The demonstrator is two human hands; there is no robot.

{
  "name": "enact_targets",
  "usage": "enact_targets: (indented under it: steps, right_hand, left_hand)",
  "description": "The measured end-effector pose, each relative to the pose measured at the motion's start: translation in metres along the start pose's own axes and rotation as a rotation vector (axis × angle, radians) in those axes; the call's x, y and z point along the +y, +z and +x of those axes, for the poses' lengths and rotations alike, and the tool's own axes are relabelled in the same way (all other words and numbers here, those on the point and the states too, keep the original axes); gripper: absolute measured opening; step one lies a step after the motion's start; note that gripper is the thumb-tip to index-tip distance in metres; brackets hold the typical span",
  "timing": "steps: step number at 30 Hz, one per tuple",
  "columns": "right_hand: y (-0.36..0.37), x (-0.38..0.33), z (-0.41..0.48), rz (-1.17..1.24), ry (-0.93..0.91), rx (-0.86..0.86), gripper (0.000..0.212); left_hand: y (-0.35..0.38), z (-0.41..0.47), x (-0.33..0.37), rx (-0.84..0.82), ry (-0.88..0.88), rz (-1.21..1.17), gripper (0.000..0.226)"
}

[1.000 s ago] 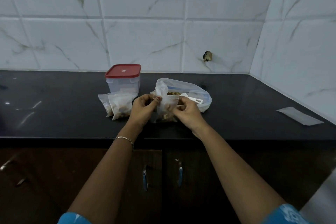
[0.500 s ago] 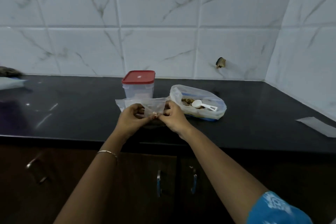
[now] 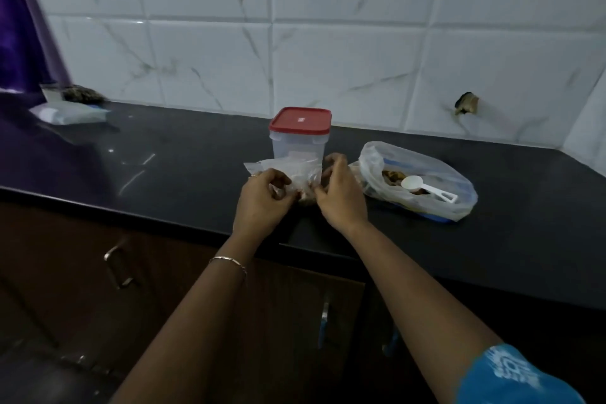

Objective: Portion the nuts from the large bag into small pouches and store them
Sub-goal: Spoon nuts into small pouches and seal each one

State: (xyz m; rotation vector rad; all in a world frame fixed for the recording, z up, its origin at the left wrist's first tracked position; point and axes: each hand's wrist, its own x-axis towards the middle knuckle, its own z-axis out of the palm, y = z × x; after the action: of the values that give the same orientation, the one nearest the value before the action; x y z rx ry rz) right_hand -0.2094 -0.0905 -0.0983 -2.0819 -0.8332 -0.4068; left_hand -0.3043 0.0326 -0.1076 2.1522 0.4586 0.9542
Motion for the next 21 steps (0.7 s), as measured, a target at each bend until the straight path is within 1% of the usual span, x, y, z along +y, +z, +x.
enact_targets:
  steps: [2,3,5,6,8,10,12,14,16,18,21]
  right_hand:
    - [-0.002,0.000,-0.001,0.031,0.027,0.044,0.017]
    - [-0.003,-0.001,-0.002,0.055,0.050,0.067,0.011]
    - [-0.008,-0.001,-0.003,0.144,0.109,0.117,0.004]
    - [-0.011,0.000,-0.005,0.196,0.145,0.134,0.004]
    - [-0.018,0.001,-0.010,0.261,0.207,0.127,0.005]
    - [-0.031,0.003,-0.018,0.239,0.222,0.082,0.009]
    - [-0.050,0.007,-0.027,0.193,0.205,0.059,0.014]
    - [-0.072,0.014,-0.037,0.154,0.201,0.072,0.017]
    - [-0.097,0.026,-0.048,0.137,0.216,0.103,0.019]
    - [-0.122,0.043,-0.057,0.122,0.239,0.143,0.017]
    - [-0.168,0.073,-0.073,0.043,0.287,0.210,0.010]
  left_hand:
    - [0.000,-0.001,0.000,0.016,0.013,0.022,0.020]
    - [0.000,-0.002,0.000,0.021,0.019,0.023,0.020]
    - [-0.001,-0.003,0.002,0.023,0.035,0.012,0.021]
    - [-0.001,-0.004,0.003,0.021,0.050,0.001,0.024]
    - [-0.002,-0.007,0.007,0.019,0.082,-0.019,0.037]
    - [-0.004,-0.012,0.012,0.012,0.095,-0.046,0.051]
    - [-0.005,-0.017,0.019,0.021,0.100,-0.073,0.058]
    - [-0.001,-0.024,0.028,0.053,0.092,-0.099,0.055]
    - [0.014,-0.035,0.044,0.062,0.122,-0.122,0.048]
    - [0.039,-0.050,0.065,0.014,0.187,-0.151,0.043]
    - [0.085,-0.071,0.107,-0.119,0.260,-0.255,0.037]
